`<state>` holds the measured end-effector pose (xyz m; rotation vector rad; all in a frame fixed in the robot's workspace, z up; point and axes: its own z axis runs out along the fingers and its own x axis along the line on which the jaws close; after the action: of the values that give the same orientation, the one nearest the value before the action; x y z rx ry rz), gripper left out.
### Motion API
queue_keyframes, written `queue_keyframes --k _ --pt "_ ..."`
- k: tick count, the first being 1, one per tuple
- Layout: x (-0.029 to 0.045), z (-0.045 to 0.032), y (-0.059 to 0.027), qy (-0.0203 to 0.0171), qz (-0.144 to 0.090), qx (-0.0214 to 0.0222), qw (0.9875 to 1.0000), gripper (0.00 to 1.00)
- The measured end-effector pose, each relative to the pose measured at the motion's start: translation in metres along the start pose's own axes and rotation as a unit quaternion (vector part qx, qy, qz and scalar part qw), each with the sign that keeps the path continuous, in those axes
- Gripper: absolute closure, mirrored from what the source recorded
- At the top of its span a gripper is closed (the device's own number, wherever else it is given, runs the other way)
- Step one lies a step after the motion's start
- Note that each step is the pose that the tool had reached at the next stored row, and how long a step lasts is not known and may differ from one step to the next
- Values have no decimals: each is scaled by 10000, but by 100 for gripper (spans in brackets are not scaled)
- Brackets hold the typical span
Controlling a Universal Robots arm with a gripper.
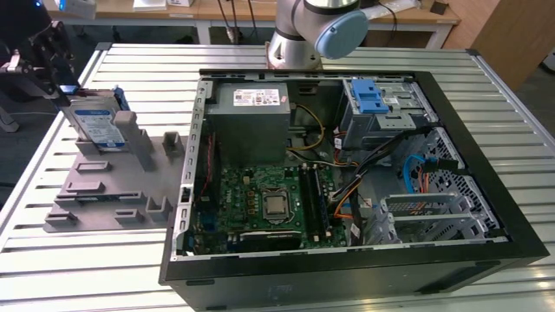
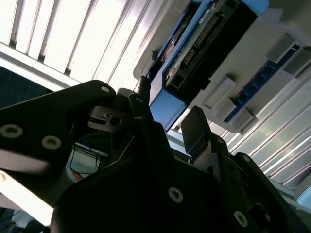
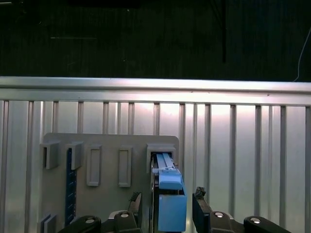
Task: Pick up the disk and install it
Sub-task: 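Pick up the disk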
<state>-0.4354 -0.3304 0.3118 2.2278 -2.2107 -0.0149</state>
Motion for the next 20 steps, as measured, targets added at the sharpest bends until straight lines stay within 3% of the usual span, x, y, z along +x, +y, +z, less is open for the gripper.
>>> queue_keyframes --k 20 --pt "4 141 -1 0 0 -1 10000 47"
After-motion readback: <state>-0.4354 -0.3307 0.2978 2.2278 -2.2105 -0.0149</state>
